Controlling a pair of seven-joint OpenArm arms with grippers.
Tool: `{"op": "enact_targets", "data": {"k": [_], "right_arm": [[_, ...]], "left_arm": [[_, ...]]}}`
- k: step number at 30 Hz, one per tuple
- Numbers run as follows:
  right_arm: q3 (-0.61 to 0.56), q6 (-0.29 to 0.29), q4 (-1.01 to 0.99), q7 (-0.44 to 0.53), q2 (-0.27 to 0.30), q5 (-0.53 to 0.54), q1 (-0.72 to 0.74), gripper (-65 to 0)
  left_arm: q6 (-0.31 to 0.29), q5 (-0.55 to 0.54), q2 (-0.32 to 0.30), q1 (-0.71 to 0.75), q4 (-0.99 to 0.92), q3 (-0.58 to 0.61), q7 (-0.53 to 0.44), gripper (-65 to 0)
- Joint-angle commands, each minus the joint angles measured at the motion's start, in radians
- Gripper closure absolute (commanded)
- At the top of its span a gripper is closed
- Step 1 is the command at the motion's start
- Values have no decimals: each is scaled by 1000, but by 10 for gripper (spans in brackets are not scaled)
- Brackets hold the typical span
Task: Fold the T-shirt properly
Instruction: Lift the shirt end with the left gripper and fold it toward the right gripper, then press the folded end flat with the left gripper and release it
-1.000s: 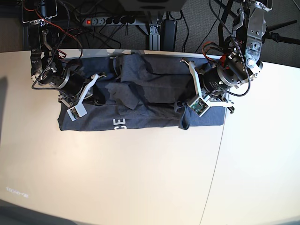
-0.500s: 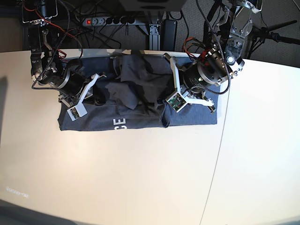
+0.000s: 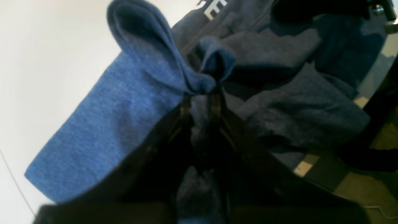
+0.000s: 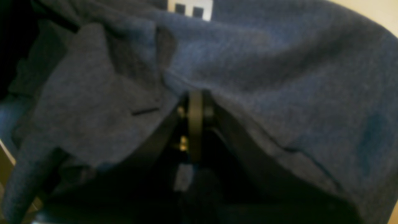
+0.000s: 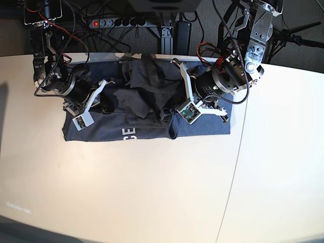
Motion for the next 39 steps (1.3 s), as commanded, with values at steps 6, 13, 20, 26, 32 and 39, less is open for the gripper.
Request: {"op": "enact_targets", "data": {"k": [6,13,20,26,32,39], "right_arm": [[5,21,16,22,14,13,13,0],[5,21,16,22,14,13,13,0],[5,21,16,22,14,12,13,0],[5,21,16,22,14,13,13,0],[5,21,16,23,14,12,13,0],[5,21,16,23,13,13,13,0]], "left_arm": [[15,-14,3,-21,14,74,-23,-138],[37,31,47,-58,14,109,-26,-283],[38,68,68,-60,14,101,6,-287],[101,133,46,-60,14,-69,7,-260],[80,-24,-17,-36,14,-212,7,0],[17,-154,-19,64,14,-214,5,0]]}}
